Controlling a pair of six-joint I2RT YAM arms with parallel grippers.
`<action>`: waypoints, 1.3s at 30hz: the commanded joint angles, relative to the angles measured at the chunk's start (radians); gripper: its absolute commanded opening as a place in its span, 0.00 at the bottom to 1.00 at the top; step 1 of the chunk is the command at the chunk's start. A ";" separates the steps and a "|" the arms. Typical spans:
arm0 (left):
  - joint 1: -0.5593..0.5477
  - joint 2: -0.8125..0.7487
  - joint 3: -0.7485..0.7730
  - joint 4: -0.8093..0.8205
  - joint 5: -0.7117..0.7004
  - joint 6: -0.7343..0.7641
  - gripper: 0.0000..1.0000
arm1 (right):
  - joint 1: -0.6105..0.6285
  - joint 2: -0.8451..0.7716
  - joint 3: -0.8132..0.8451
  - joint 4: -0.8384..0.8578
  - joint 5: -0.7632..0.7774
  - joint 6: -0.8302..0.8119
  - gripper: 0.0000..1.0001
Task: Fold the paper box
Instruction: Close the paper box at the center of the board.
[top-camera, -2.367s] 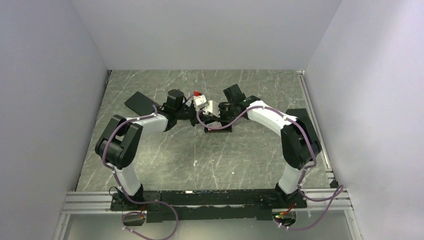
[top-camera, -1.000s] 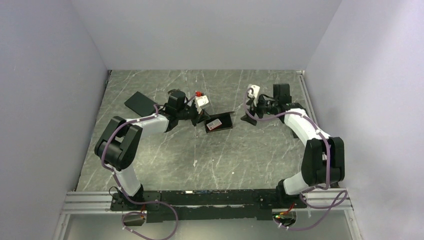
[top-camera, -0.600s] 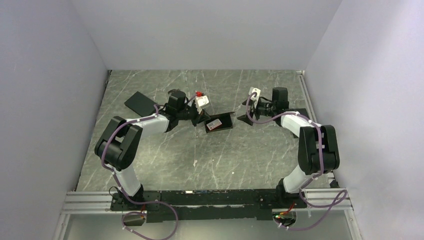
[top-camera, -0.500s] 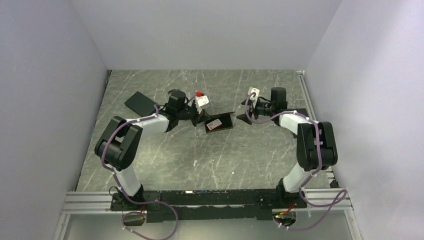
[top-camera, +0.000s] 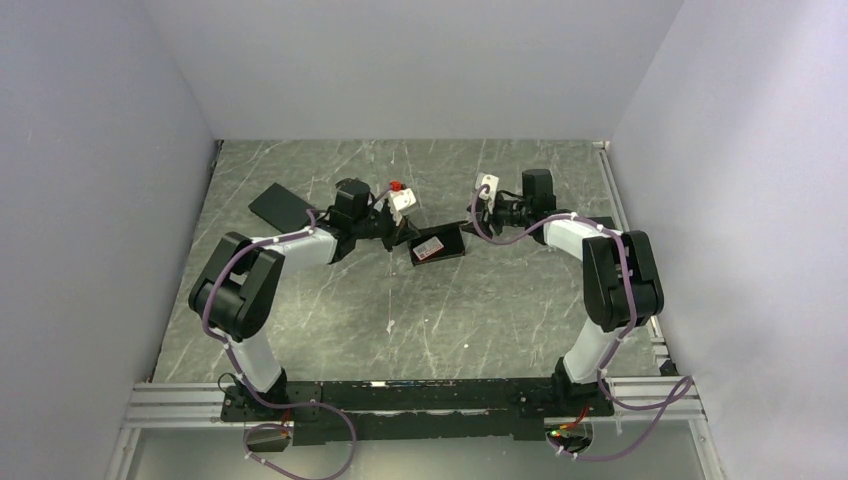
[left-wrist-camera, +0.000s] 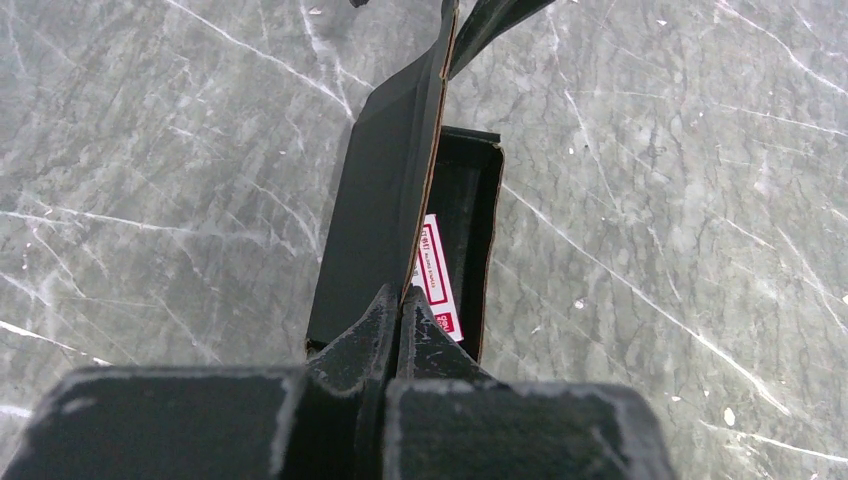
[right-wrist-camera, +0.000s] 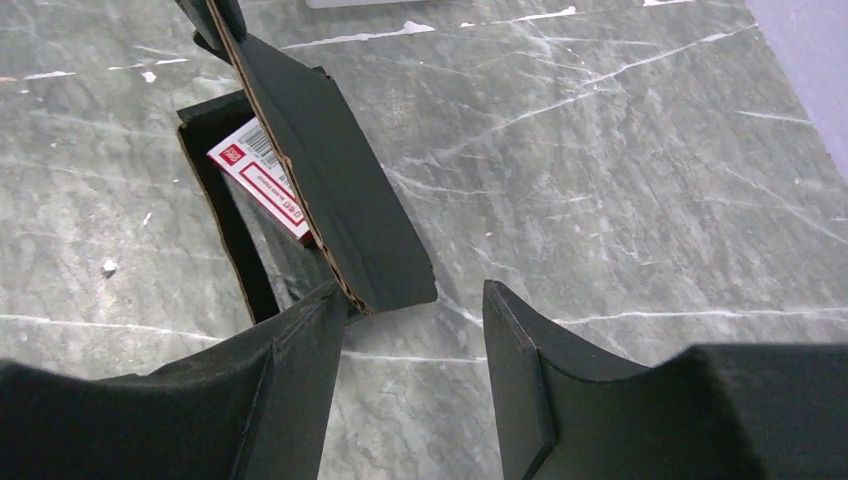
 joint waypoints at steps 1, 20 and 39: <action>0.012 -0.015 0.021 -0.003 0.004 -0.031 0.00 | 0.020 0.006 0.040 -0.020 0.046 -0.041 0.54; 0.027 0.001 0.021 0.028 0.015 -0.072 0.00 | 0.051 -0.024 0.027 -0.040 0.116 0.076 0.50; 0.030 0.010 0.035 0.013 0.014 -0.073 0.00 | 0.072 -0.015 0.051 -0.089 0.099 0.059 0.15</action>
